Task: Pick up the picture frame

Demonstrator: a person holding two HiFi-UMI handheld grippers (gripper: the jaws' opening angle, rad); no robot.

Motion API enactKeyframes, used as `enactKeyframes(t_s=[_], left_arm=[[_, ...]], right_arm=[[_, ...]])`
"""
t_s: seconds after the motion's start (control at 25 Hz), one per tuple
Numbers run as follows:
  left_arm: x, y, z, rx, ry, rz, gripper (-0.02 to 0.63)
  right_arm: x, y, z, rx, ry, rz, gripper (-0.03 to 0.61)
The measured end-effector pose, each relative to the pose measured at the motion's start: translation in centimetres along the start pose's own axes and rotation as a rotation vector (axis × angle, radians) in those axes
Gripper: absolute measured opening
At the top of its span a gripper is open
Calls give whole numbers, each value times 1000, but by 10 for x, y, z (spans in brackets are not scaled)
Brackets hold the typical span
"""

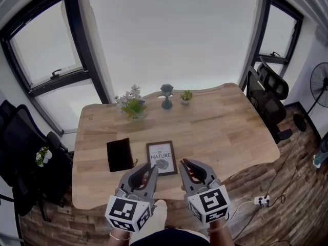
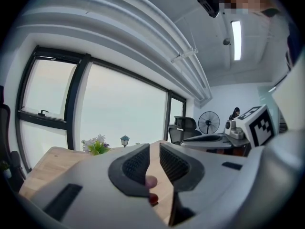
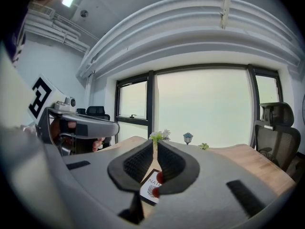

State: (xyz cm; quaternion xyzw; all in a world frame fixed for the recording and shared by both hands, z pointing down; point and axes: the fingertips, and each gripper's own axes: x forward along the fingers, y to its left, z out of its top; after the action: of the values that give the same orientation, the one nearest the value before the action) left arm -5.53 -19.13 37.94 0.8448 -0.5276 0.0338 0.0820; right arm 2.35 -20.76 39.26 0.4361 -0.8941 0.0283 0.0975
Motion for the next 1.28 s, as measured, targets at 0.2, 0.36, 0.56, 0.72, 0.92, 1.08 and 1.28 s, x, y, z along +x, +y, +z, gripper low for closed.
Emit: enactKeyframes(t_s=[0.2, 0.36, 0.56, 0.72, 0.92, 1.08, 1.28], left_arm=[[17, 18, -5, -16, 19, -9, 71], [27, 33, -14, -39, 50, -18, 82], [41, 47, -30, -58, 98, -39, 100], [52, 59, -43, -69, 134, -56, 109], [66, 75, -59, -94, 178, -70, 127], [76, 84, -75, -108, 222, -78, 140], [87, 99, -98, -140, 284, -86, 163]], right_arm=[[23, -7, -4, 15, 20, 3, 5], [39, -11, -9, 33, 44, 13, 6], [59, -16, -20, 40, 85, 20, 35], [74, -19, -31, 46, 121, 17, 63], [92, -23, -48, 52, 180, 20, 117], [105, -25, -64, 53, 226, 28, 175], [124, -27, -84, 46, 294, 26, 196]])
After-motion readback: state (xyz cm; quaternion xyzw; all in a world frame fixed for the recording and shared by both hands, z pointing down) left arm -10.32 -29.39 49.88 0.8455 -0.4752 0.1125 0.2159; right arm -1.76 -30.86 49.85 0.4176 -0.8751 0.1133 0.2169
